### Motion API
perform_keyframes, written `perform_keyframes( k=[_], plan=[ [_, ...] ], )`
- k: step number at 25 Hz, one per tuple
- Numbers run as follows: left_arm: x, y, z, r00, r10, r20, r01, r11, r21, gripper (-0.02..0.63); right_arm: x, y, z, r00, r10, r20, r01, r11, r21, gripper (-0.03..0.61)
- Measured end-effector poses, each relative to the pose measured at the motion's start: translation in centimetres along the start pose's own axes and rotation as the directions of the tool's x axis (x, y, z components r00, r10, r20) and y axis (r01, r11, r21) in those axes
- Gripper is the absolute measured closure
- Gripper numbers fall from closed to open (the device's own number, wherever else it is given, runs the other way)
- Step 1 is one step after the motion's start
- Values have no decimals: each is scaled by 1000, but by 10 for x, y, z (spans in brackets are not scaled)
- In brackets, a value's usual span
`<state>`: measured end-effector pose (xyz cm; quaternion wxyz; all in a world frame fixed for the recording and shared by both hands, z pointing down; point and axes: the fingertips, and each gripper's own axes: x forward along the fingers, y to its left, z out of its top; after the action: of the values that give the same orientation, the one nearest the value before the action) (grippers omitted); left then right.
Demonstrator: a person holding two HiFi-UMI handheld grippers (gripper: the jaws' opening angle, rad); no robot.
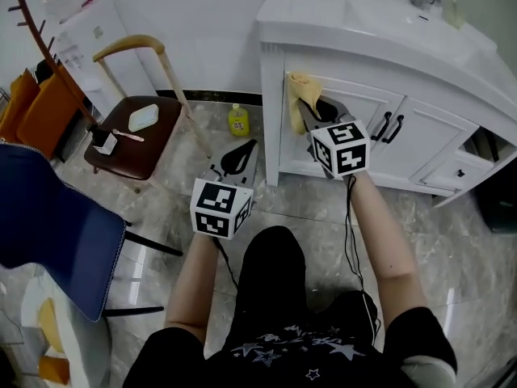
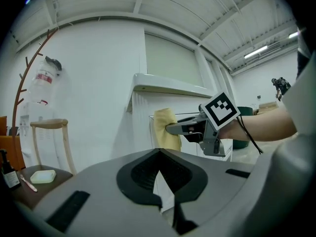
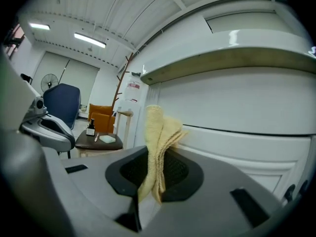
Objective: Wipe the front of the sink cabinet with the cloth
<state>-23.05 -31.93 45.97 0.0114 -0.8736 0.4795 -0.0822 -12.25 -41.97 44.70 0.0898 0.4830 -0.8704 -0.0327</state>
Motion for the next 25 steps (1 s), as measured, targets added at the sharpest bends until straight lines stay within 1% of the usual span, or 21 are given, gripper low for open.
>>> perform_keyframes(
  k=[4, 12, 16, 21, 25],
  plan=[
    [8, -11, 4, 1000, -12, -5, 12, 1000, -3, 598, -16, -26, -2, 999, -38, 13, 37, 998, 47, 517],
    [34, -54, 13, 997, -73, -7, 73, 997, 18, 598, -67, -94, -25, 986, -164, -8, 164, 980, 110, 517],
    [47, -81, 18, 994, -107, -2, 107, 994, 26, 598, -97, -129, -34, 975, -223, -12, 222, 964, 143, 517],
    [62, -117, 21, 986, -165, -4, 165, 986, 29, 598, -135, -166, -45, 953, -301, -33, 301, 935, 189, 517],
    [71, -142, 19, 978, -209, -10, 209, 977, 45, 598, -152, -182, -53, 946, -323, -38, 323, 917, 235, 515]
  ],
)
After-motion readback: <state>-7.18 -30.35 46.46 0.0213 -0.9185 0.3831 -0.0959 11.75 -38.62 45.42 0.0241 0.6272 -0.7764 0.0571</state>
